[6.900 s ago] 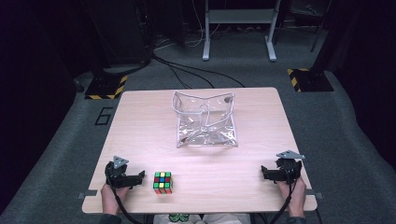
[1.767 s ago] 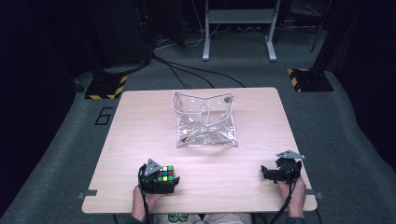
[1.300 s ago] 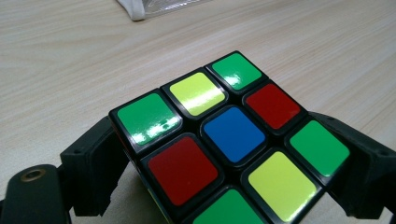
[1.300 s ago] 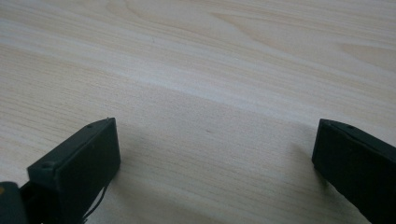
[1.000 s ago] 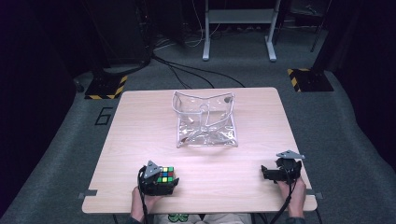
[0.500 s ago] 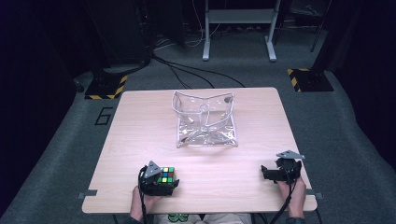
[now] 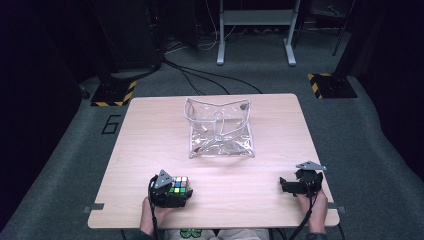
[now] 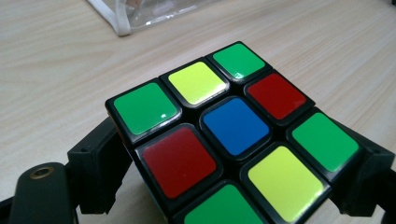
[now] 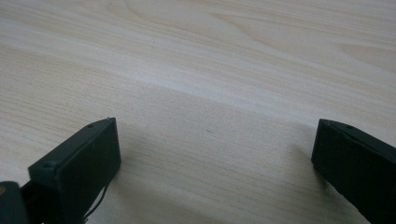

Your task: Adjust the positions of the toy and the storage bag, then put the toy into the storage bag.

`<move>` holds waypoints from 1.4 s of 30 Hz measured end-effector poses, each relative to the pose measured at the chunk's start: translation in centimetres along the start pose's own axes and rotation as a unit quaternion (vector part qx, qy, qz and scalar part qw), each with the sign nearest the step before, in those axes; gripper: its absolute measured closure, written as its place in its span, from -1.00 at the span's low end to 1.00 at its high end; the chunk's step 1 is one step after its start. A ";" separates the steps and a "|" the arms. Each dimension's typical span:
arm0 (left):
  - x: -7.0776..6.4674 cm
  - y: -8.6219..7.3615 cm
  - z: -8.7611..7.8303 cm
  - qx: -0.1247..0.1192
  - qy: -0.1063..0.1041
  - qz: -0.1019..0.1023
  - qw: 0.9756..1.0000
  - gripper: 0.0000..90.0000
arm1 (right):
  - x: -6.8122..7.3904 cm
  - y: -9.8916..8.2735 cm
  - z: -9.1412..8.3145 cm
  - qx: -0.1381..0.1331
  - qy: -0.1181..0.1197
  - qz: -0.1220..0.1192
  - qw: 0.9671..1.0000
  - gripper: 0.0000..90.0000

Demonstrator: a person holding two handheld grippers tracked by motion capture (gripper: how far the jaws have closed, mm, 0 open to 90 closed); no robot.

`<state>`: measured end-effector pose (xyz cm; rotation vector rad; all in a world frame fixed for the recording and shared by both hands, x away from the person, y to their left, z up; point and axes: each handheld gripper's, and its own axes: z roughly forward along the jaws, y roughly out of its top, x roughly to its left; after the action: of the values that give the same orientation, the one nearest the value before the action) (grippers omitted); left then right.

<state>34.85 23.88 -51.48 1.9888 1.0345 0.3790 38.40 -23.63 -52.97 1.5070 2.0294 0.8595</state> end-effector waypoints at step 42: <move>2.3 8.1 -1.6 -0.015 0.009 0.033 0.999 -0.68 | 0.0 0.0 0.0 0.001 0.000 0.001 1.000 -0.99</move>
<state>39.58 24.05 -44.31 1.9999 0.9722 0.4465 38.40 -23.63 -52.96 1.5108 2.0290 0.8587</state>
